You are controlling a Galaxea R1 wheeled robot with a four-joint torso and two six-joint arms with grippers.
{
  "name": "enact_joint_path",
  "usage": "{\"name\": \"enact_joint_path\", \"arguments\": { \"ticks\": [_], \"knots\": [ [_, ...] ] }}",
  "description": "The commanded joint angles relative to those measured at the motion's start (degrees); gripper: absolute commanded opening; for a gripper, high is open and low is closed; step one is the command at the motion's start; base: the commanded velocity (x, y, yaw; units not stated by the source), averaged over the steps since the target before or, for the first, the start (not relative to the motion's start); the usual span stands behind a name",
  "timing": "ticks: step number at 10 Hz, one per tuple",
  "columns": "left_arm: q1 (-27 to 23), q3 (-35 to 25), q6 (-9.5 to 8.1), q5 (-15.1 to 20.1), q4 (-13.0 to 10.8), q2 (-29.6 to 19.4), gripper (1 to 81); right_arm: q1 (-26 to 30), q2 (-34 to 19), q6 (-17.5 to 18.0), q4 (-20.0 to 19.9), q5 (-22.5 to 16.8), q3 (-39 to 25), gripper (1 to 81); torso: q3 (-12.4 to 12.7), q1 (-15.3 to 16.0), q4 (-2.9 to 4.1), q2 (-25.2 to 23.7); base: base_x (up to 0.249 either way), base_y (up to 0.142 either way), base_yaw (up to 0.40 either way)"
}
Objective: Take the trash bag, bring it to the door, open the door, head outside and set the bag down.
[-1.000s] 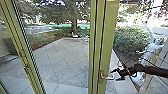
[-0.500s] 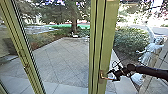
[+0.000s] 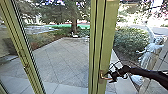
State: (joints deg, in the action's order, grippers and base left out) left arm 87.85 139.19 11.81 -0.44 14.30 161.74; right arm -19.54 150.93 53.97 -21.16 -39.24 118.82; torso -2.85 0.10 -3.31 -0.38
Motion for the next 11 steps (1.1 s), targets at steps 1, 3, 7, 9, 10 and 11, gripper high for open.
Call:
{"name": "enact_joint_path", "arguments": {
  "ticks": [1, 3, 7, 9, 10, 11],
  "knots": [
    [-1.84, -0.32, -0.12, 3.69, 0.38, -0.72, 1.0, 7.80, 4.12, 2.36, -1.33, -2.68, 5.25, 81.1, 0.00, 0.00, 0.00, 0.00, 0.000, 0.000, 0.000],
    [-1.84, -0.32, -0.12, 3.69, 0.38, -0.72, 1.0, 7.36, 6.42, 4.12, -1.25, -3.82, 7.80, 81.1, 0.00, -0.02, -0.02, -0.02, 0.000, 0.000, 0.000],
    [-1.84, -0.32, -0.13, 3.69, 0.38, -0.72, 1.0, 2.97, 10.29, 5.09, -2.04, -4.09, 13.18, 81.1, 0.06, -0.10, -0.11, -0.09, 0.000, 0.000, 0.000],
    [-1.84, 0.38, -0.21, 3.69, 0.38, -0.54, 1.0, 0.34, 10.29, 5.97, -2.22, -3.39, 13.36, 81.1, 0.11, -0.10, -0.13, -0.13, 0.000, 0.000, 0.000],
    [-1.84, 0.64, -0.21, 3.69, 0.38, -0.37, 1.0, -1.59, 10.12, 5.98, -2.04, -1.83, 13.18, 81.1, 0.13, -0.10, -0.13, -0.13, 0.000, 0.000, 0.000],
    [-1.84, 1.08, -0.21, 3.78, 0.38, -0.19, 1.0, -3.19, 10.29, 5.89, -1.07, 0.66, 12.74, 81.1, 0.13, -0.10, -0.13, -0.13, 0.000, 0.000, 0.000]
  ]
}}
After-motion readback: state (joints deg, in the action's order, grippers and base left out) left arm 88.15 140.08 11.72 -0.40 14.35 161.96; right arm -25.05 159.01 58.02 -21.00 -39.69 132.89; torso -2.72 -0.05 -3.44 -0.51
